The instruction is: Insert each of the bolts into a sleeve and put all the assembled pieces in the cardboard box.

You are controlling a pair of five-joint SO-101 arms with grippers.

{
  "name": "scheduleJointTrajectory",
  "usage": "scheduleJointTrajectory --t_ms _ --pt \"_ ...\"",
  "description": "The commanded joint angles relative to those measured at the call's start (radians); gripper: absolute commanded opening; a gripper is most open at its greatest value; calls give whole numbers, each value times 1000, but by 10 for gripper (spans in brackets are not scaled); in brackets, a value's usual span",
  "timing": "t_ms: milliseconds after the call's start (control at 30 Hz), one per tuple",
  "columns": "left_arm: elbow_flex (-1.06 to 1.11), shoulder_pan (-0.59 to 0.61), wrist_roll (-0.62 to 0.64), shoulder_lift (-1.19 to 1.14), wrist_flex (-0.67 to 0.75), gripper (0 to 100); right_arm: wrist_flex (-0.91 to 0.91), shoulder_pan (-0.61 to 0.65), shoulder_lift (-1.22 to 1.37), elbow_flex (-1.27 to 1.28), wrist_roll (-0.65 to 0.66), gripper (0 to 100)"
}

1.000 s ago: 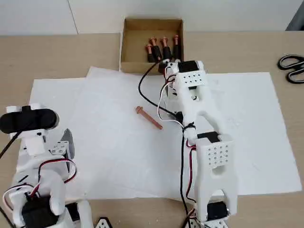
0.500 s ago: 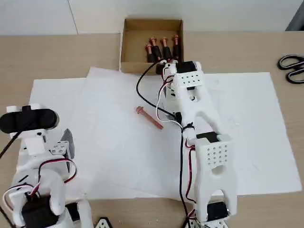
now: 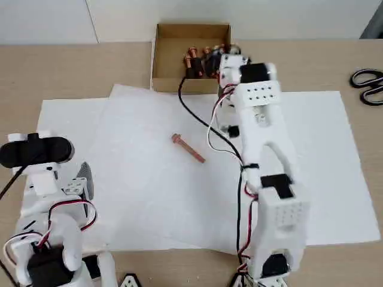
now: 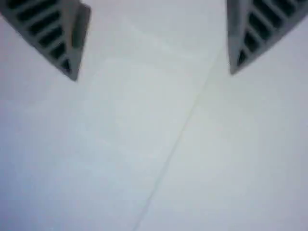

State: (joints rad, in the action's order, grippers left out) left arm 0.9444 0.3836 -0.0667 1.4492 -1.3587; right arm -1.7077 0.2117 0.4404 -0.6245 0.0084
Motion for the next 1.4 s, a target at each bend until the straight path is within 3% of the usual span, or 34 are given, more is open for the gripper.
scheduleJointTrajectory --t_ms 0,133,333,600,700,900,1067,1367 --pt "-67 -2 2 -41 -17 195 -27 -10 -209 3 35 3" --pt "-217 0 2 -232 -38 195 -25 -10 -286 41 51 3" --pt "-611 -5 21 -680 -140 192 -25 -101 -317 54 46 3" --pt "-1033 -252 390 -1244 -295 193 -25 -202 -311 54 41 3" --pt "-1070 -404 506 -1344 -310 192 -25 -203 -311 57 41 3" --pt "-1073 -635 542 -1442 -281 192 -22 -222 -317 103 43 4" --pt "-1073 -664 784 -1565 -144 192 -19 -311 -317 104 41 4" --pt "-1078 -669 910 -1821 49 191 -19 -400 -311 104 41 4"
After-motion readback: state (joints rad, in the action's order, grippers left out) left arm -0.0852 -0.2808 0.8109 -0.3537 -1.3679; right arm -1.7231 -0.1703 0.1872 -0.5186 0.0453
